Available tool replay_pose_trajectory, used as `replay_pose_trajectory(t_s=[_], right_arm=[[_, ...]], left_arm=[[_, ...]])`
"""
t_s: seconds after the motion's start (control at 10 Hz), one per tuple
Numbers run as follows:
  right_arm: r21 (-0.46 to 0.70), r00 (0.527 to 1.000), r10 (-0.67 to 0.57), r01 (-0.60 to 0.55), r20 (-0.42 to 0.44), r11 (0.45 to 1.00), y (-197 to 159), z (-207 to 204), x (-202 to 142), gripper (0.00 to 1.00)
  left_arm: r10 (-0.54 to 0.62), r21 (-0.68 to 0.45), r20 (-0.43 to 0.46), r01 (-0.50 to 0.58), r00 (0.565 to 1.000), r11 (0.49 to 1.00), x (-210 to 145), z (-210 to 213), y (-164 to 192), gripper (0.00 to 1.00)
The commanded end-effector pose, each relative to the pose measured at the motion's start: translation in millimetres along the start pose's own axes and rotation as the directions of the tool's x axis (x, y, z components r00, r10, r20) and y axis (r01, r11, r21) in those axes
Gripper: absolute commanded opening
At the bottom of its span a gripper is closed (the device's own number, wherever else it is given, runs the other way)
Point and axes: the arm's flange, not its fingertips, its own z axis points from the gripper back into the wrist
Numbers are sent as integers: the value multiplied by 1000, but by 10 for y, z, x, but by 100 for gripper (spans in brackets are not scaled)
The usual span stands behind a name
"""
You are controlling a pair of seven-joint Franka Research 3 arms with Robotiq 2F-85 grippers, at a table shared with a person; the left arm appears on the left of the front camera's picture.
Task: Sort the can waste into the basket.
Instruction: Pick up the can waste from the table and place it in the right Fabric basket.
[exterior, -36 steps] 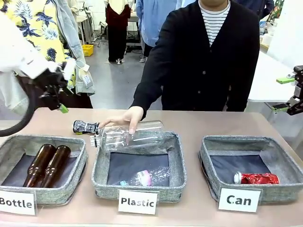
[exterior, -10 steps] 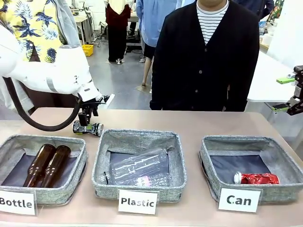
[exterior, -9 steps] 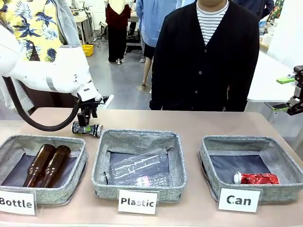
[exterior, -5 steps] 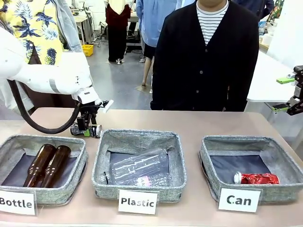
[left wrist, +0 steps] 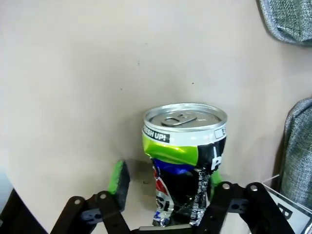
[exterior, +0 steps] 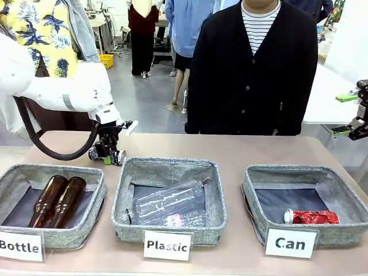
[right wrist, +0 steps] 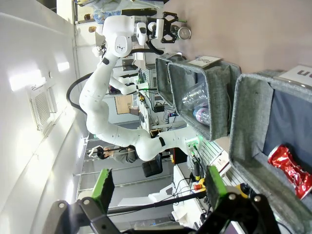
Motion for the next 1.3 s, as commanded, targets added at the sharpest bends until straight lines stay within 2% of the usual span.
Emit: replay_pose_trajectory(t_s=[0.0, 0.2, 0.3, 0.4, 0.6, 0.8, 0.9, 1.0, 1.1, 1.2], right_arm=[[-2, 1000, 19, -19, -11, 1000, 16, 15, -8, 100], [-2, 1000, 19, -19, -11, 1000, 16, 15, -8, 100], [-2, 1000, 19, -19, -11, 1000, 16, 15, -8, 100], [-2, 1000, 19, -19, -11, 1000, 16, 15, -8, 100], [-2, 1000, 19, -19, -11, 1000, 16, 15, -8, 100], [-2, 1000, 19, -19, -11, 1000, 16, 15, -8, 100], [-2, 1000, 19, -19, -11, 1000, 16, 15, -8, 100], [-2, 1000, 19, -19, -11, 1000, 16, 15, -8, 100], [-2, 1000, 19, -19, -11, 1000, 16, 15, -8, 100], [-2, 1000, 19, -19, -11, 1000, 16, 15, -8, 100]], left_arm=[[-12, 17, 8, 12, 1000, 1000, -46, 56, -13, 0], [-3, 66, 29, 1, 1000, 998, -98, 193, -115, 0], [1, 101, 33, -4, 999, 995, -120, 308, -196, 4], [12, 161, 61, -21, 998, 987, -161, 502, -367, 0], [-47, 259, 128, 13, 991, 966, -236, 971, -917, 0], [-156, 300, 171, 100, 973, 949, -215, 1364, -1762, 0], [-189, 283, 175, 134, 966, 950, -165, 1391, -2122, 0], [-201, 318, 158, 143, 967, 937, -89, 1319, -2379, 0], [-183, 336, 163, 120, 969, 934, -21, 1200, -2523, 0], [-155, 410, 178, 70, 972, 909, 18, 1114, -2557, 0]])
